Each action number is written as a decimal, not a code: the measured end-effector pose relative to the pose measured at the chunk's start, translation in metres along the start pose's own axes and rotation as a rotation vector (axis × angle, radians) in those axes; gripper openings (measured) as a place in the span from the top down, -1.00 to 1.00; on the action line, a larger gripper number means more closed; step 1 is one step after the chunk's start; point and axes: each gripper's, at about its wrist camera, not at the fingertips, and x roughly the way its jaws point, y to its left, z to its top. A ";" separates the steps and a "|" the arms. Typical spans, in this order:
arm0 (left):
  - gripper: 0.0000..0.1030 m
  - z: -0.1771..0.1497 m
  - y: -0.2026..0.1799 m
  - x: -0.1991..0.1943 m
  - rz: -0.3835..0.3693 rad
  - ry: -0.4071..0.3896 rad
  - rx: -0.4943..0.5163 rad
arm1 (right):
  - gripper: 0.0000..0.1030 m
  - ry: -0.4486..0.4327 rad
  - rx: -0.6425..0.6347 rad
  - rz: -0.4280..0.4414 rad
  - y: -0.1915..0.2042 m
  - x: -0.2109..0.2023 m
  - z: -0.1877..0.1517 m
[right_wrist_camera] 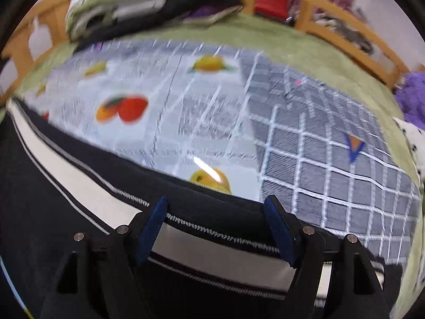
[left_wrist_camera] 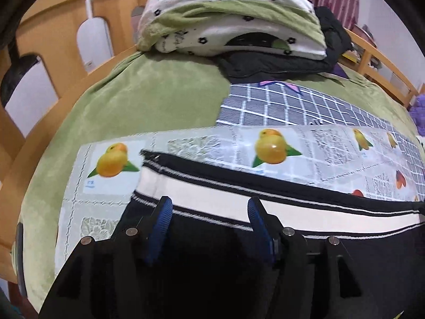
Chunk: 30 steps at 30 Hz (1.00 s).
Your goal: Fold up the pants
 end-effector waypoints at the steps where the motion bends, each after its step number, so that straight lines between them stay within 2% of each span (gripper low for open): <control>1: -0.10 0.001 -0.004 -0.001 0.002 -0.005 0.012 | -0.18 0.016 -0.026 -0.002 0.003 0.006 0.000; 3: -0.11 0.001 -0.009 -0.004 0.012 -0.011 0.031 | 0.71 0.021 -0.097 0.028 0.010 0.008 -0.001; 4: -0.11 0.000 -0.011 -0.006 0.018 -0.016 0.044 | 0.78 0.018 -0.110 0.025 0.012 0.004 0.000; 5: -0.11 -0.001 -0.013 -0.007 0.021 -0.018 0.053 | 0.91 0.012 -0.105 0.057 0.010 -0.001 0.001; 10: -0.11 -0.001 -0.019 -0.007 0.006 -0.016 0.053 | 0.92 -0.114 -0.038 0.080 -0.003 -0.023 0.001; 13: -0.11 0.001 -0.026 0.001 0.000 0.009 0.049 | 0.91 -0.068 -0.011 0.061 -0.001 0.004 0.003; 14: -0.11 0.000 -0.028 0.002 0.003 0.011 0.054 | 0.84 -0.051 -0.003 0.051 0.001 0.015 0.002; 15: -0.11 0.000 -0.029 0.001 0.011 0.009 0.058 | 0.78 -0.071 0.027 0.046 0.000 0.014 0.003; 18: -0.11 -0.003 -0.022 -0.005 0.040 -0.015 0.055 | 0.58 -0.052 0.087 0.079 -0.013 0.005 0.007; 19: -0.11 -0.004 -0.019 -0.006 0.043 -0.020 0.048 | 0.58 -0.062 0.099 0.062 -0.018 -0.004 0.005; 21: -0.11 -0.007 -0.010 -0.007 0.037 -0.026 0.031 | 0.43 -0.138 0.146 -0.019 -0.031 -0.029 -0.005; 23: -0.11 -0.009 -0.001 -0.002 0.047 -0.022 0.014 | 0.36 -0.213 0.237 -0.058 -0.050 -0.049 -0.022; 24: -0.11 -0.010 0.003 0.002 0.056 -0.018 0.004 | 0.36 -0.211 0.270 -0.071 -0.057 -0.052 -0.030; 27: -0.11 -0.009 0.013 0.025 0.069 0.004 -0.005 | 0.39 -0.078 0.301 -0.170 -0.072 -0.024 -0.051; 30: -0.11 -0.006 0.029 0.056 0.167 0.041 0.010 | 0.39 -0.094 0.301 -0.152 -0.074 -0.016 -0.060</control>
